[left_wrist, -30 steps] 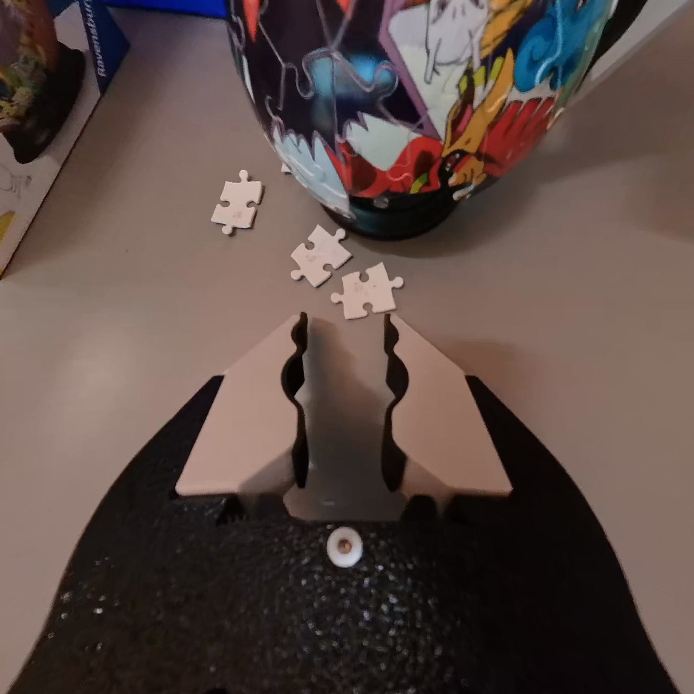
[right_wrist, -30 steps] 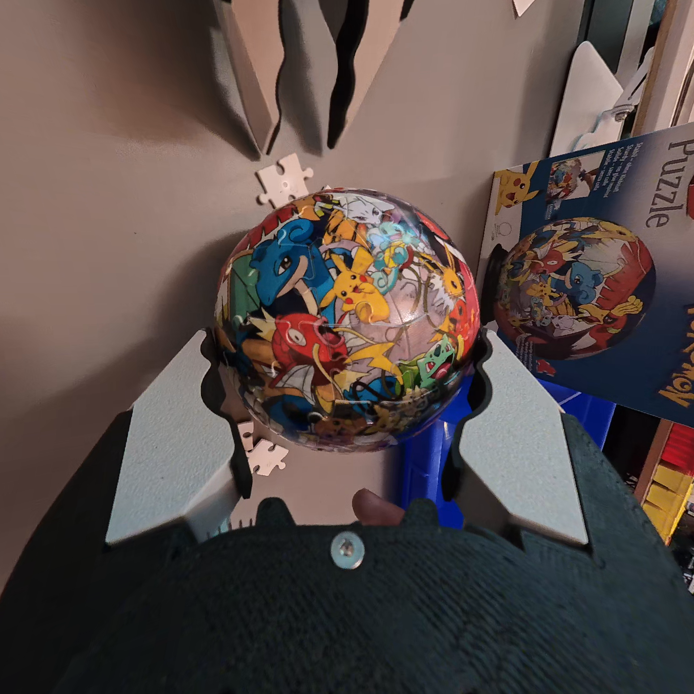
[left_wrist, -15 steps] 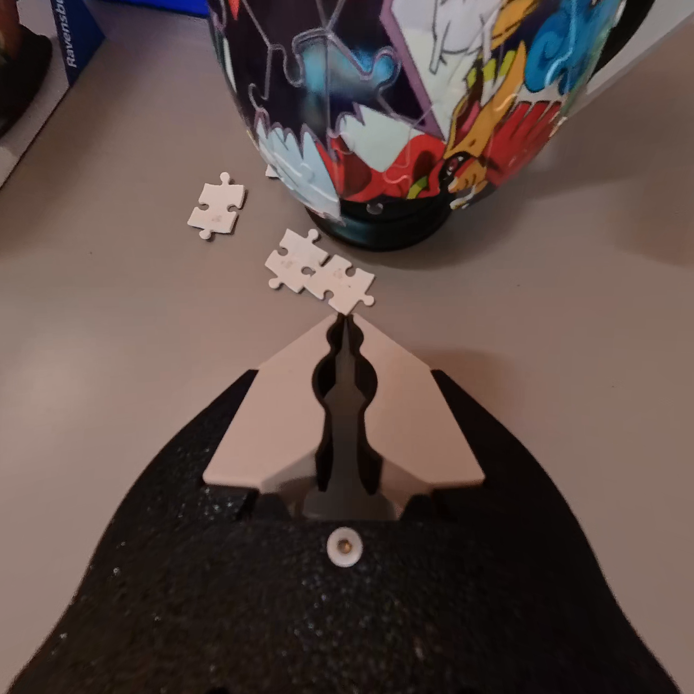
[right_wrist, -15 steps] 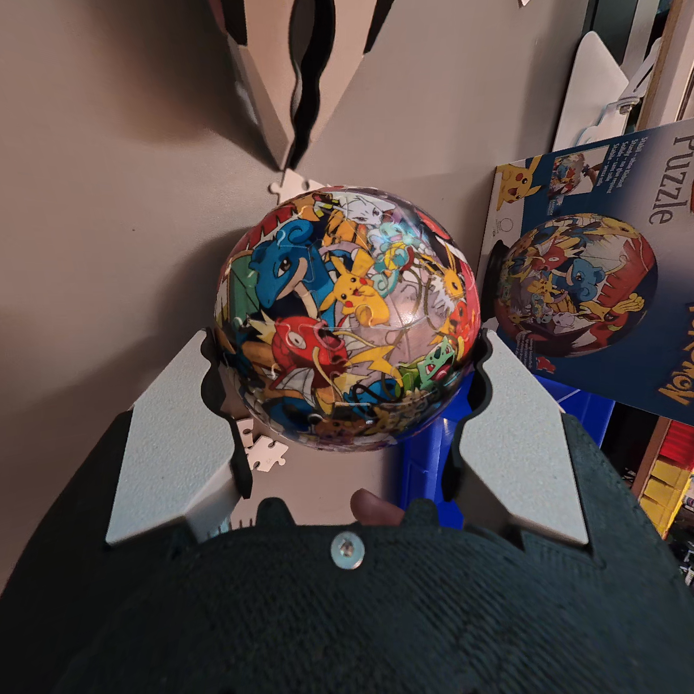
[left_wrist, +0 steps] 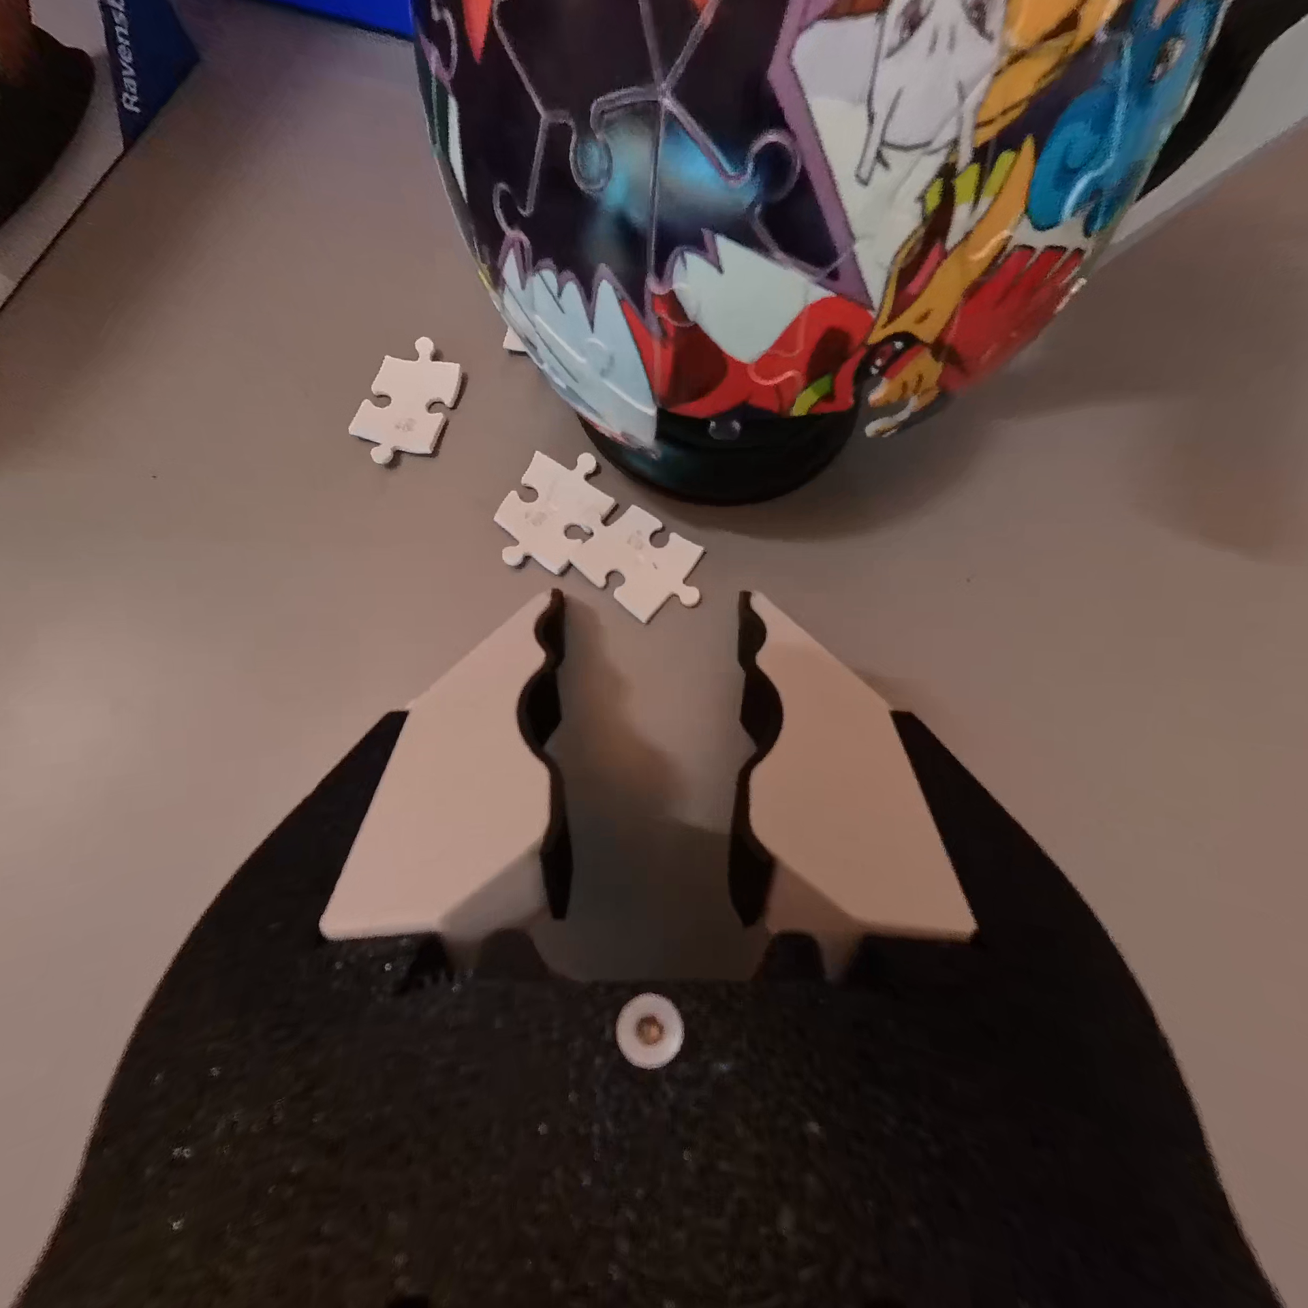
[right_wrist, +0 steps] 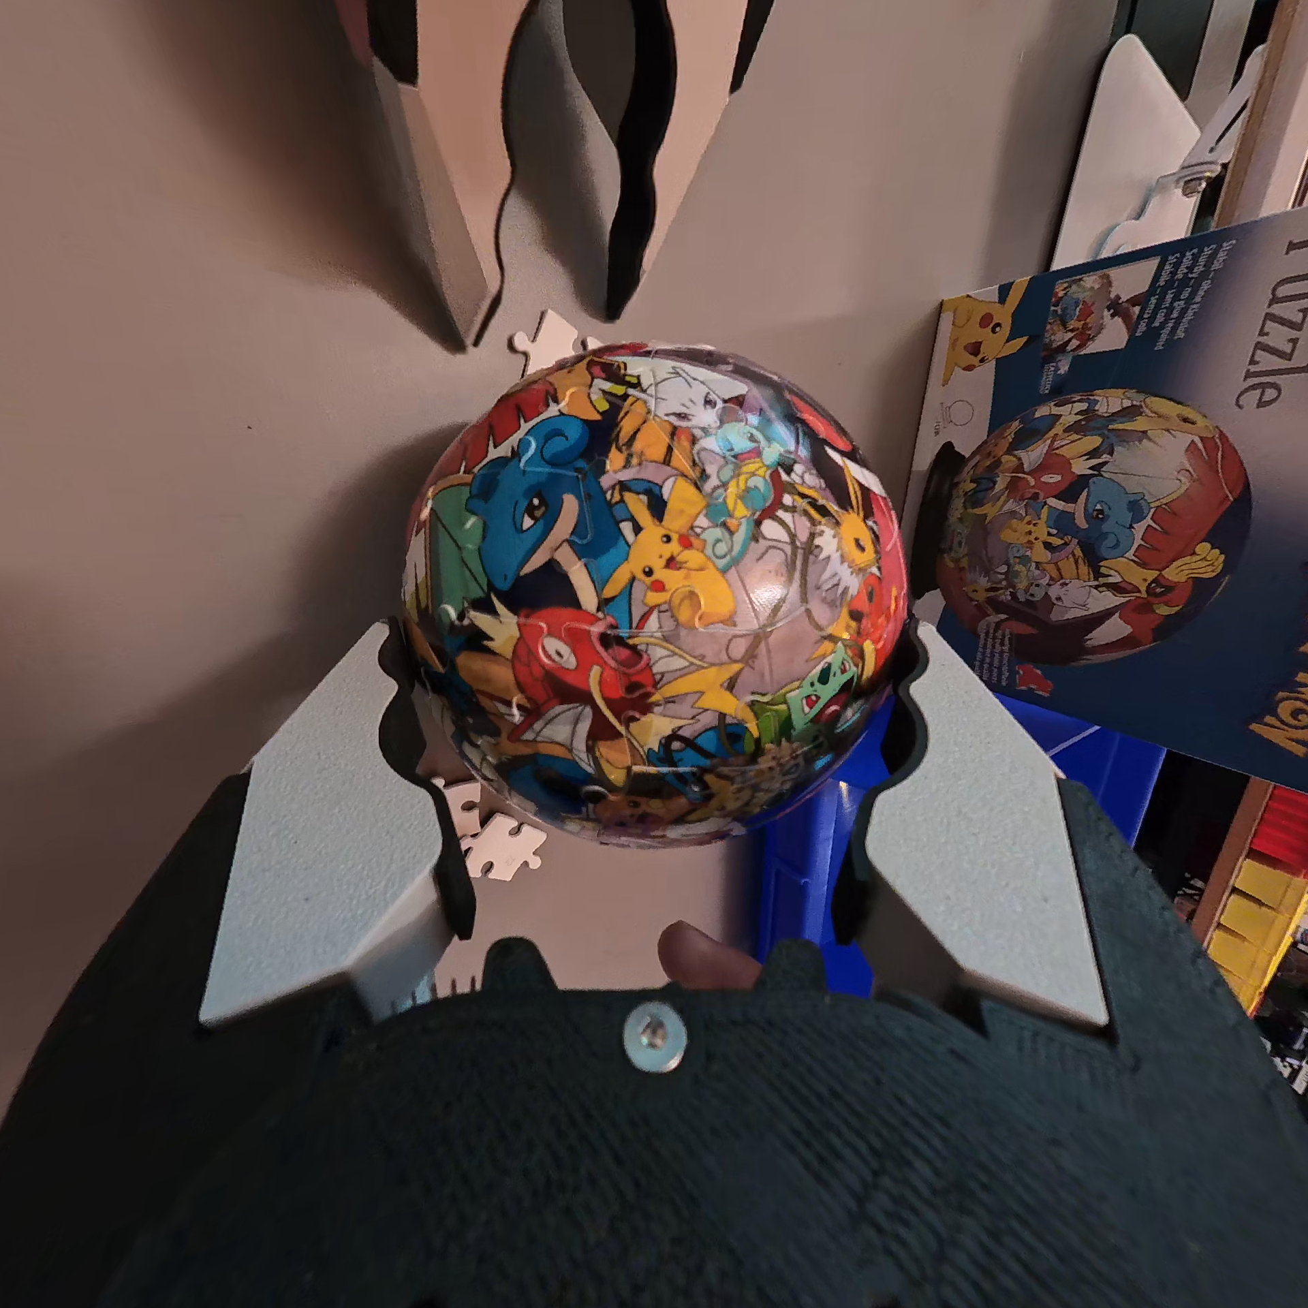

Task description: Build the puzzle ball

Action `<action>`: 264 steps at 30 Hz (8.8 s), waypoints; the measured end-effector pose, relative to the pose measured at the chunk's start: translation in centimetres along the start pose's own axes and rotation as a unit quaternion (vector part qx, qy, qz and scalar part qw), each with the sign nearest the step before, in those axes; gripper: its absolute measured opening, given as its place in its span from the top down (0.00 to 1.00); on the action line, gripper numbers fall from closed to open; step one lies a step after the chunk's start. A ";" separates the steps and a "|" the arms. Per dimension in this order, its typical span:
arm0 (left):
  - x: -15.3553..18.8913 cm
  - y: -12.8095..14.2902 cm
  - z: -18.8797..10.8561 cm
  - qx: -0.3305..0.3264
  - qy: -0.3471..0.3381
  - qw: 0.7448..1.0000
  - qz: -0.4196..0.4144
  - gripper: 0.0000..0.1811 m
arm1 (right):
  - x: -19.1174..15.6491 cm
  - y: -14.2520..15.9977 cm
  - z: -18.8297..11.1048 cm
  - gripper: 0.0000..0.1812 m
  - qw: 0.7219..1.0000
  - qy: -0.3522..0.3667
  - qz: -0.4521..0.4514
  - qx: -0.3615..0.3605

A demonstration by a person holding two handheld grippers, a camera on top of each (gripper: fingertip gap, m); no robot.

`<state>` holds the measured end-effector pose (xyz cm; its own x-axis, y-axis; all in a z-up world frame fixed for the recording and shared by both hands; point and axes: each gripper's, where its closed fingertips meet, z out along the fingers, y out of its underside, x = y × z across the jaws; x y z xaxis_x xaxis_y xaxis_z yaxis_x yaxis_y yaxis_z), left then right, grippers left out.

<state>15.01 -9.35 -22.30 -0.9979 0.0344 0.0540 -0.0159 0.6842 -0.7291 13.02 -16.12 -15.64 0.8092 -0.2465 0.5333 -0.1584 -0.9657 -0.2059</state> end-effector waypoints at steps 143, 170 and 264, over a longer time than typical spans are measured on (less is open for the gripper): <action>1.1 -9.5 -0.7 0.150 0.186 0.961 -0.136 0.33 | -0.3 2.7 -0.7 0.30 0.963 -0.087 0.231 0.107; 2.2 -14.4 -3.3 0.100 0.114 0.988 -0.016 0.46 | -3.7 1.5 -0.4 0.38 0.894 -0.024 0.411 0.176; 4.9 0.0 -2.0 0.046 0.146 0.986 -0.063 0.42 | -7.6 -3.9 2.9 0.44 0.854 -0.137 0.443 0.235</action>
<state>10.26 -7.72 -20.68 -0.9273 0.1715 0.3327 -0.1575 0.6276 -0.7624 9.17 -10.28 -21.30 0.6014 -0.7732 -0.2011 -0.5848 -0.2545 -0.7702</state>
